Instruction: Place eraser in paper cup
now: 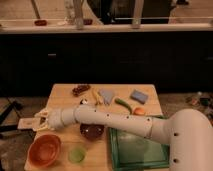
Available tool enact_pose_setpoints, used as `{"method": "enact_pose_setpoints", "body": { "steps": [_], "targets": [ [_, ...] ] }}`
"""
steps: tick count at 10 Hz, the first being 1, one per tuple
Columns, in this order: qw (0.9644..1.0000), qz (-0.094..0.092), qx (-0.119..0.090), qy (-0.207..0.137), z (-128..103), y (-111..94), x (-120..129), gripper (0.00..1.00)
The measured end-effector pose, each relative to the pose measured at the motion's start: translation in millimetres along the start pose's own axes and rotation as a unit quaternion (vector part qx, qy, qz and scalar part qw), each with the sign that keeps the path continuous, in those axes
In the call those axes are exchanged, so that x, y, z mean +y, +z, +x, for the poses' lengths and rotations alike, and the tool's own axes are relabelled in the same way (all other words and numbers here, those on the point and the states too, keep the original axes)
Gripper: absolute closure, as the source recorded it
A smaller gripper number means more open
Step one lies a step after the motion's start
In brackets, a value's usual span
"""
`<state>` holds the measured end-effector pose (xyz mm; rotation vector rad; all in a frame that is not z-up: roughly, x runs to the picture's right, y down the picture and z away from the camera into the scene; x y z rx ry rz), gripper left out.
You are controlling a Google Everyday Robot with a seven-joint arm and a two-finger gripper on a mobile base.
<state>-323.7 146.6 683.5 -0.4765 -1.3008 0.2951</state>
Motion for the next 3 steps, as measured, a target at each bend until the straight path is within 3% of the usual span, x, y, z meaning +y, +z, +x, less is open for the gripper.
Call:
{"method": "enact_pose_setpoints", "body": {
  "steps": [3],
  "targets": [
    [0.9993, 0.022, -0.031, -0.001, 3.9, -1.5, -19.3, 1.0]
  ]
}}
